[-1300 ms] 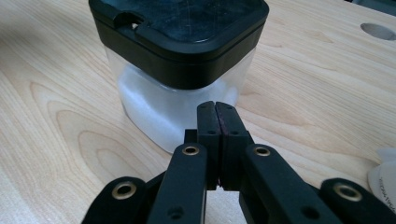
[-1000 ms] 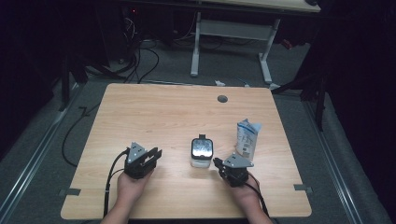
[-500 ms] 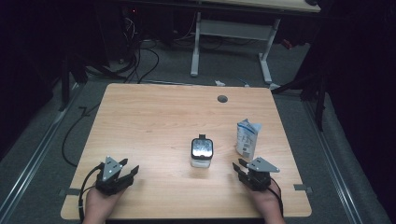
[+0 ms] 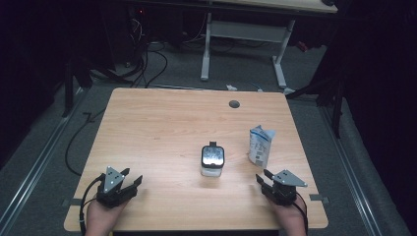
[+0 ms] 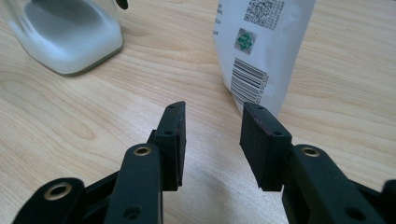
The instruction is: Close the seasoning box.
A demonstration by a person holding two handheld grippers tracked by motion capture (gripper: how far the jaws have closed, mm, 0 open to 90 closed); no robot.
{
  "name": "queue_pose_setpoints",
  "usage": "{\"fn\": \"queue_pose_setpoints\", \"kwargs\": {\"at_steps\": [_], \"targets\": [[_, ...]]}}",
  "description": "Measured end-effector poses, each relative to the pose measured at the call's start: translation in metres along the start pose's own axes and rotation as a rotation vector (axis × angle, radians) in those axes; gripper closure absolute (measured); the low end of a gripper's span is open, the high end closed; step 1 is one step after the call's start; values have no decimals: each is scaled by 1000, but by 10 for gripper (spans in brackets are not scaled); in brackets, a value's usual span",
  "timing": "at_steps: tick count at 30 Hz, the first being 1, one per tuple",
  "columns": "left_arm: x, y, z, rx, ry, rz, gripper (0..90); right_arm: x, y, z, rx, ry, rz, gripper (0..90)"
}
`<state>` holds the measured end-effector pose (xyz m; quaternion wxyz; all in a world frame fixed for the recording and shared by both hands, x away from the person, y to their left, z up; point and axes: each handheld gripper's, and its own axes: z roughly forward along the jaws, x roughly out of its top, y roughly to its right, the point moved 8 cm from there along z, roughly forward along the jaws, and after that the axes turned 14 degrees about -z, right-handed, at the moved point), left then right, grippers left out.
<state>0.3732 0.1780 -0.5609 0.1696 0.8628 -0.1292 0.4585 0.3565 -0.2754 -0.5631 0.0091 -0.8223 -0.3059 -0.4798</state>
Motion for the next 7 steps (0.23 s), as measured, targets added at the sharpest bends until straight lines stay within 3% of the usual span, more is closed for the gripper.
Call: {"fn": "queue_pose_setpoints", "kwargs": {"at_steps": [7], "targets": [[1, 3, 2, -3, -1, 5, 442, -1, 1, -4, -3, 7, 5, 609]]}}
